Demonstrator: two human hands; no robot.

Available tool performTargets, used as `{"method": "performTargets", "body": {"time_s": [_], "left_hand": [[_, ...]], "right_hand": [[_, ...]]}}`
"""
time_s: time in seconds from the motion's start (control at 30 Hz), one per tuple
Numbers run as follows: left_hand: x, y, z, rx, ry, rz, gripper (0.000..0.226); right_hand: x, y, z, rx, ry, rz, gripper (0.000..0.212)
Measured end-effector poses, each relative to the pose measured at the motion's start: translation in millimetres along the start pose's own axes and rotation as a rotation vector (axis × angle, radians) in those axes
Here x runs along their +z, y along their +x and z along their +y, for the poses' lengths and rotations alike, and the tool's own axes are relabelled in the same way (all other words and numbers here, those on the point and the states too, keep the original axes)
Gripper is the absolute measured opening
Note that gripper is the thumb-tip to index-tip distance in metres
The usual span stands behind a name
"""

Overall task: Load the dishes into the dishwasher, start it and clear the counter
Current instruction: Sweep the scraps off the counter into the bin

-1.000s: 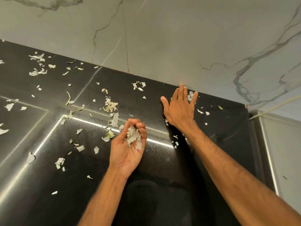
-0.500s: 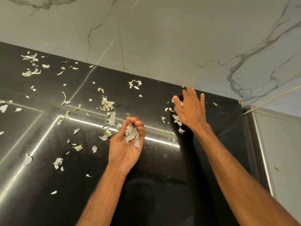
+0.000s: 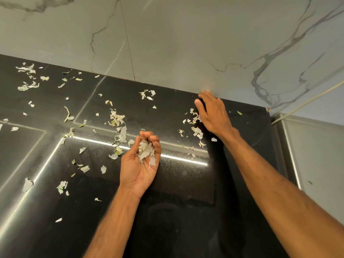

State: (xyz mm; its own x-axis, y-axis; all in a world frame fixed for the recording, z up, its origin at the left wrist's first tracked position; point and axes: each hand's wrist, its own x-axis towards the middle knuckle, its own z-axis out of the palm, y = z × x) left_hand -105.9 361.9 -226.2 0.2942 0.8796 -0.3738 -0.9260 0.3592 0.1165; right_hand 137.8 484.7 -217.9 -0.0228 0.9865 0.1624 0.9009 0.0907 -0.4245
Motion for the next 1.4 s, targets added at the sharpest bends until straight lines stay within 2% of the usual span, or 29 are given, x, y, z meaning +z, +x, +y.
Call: {"method": "performTargets", "body": {"time_s": [0.13, 0.23, 0.37, 0.43, 0.5, 0.6, 0.67, 0.77, 0.83, 0.97, 1.07, 1.13, 1.23, 1.4], "left_hand": [[1, 0, -1, 0.009, 0.017, -0.002, 0.034], [1, 0, 0, 0.015, 0.02, -0.001, 0.035], [1, 0, -1, 0.019, 0.028, -0.002, 0.035], [1, 0, -1, 0.016, 0.023, -0.008, 0.034], [1, 0, -1, 0.019, 0.028, -0.008, 0.033], [0, 1, -2, 0.017, 0.036, -0.006, 0.032], [0, 1, -2, 0.016, 0.04, -0.001, 0.033], [0, 0, -2, 0.014, 0.043, -0.004, 0.033], [0, 1, -1, 0.011, 0.047, -0.002, 0.033], [-1, 2, -1, -0.002, 0.04, -0.005, 0.033], [-2, 2, -1, -0.009, 0.043, -0.009, 0.033], [-1, 2, -1, -0.002, 0.05, -0.005, 0.033], [-1, 3, -1, 0.004, 0.048, -0.011, 0.034], [-1, 4, -1, 0.002, 0.054, -0.013, 0.034]], "right_hand": [[4, 1, 3, -0.006, -0.087, -0.051, 0.052], [3, -20, -2, -0.016, -0.001, -0.065, 0.05], [1, -48, 0, -0.123, 0.102, 0.086, 0.032], [-4, -46, 5, -0.126, 0.103, 0.141, 0.031], [-8, -33, 8, -0.067, 0.083, 0.096, 0.04], [-5, -16, 4, -0.01, 0.034, -0.119, 0.057], [1, -21, -2, -0.035, 0.018, -0.213, 0.061], [4, -49, -4, -0.103, 0.03, -0.218, 0.059], [-3, -67, 2, -0.129, 0.044, -0.149, 0.057], [-31, -65, 45, 0.018, 0.027, 0.062, 0.057], [-39, -58, 80, 0.198, -0.018, -0.007, 0.064], [-33, -57, 86, 0.234, -0.11, -0.074, 0.071], [-20, -58, 63, 0.197, -0.116, -0.114, 0.078], [7, -77, 9, 0.002, -0.08, -0.205, 0.08]]}}
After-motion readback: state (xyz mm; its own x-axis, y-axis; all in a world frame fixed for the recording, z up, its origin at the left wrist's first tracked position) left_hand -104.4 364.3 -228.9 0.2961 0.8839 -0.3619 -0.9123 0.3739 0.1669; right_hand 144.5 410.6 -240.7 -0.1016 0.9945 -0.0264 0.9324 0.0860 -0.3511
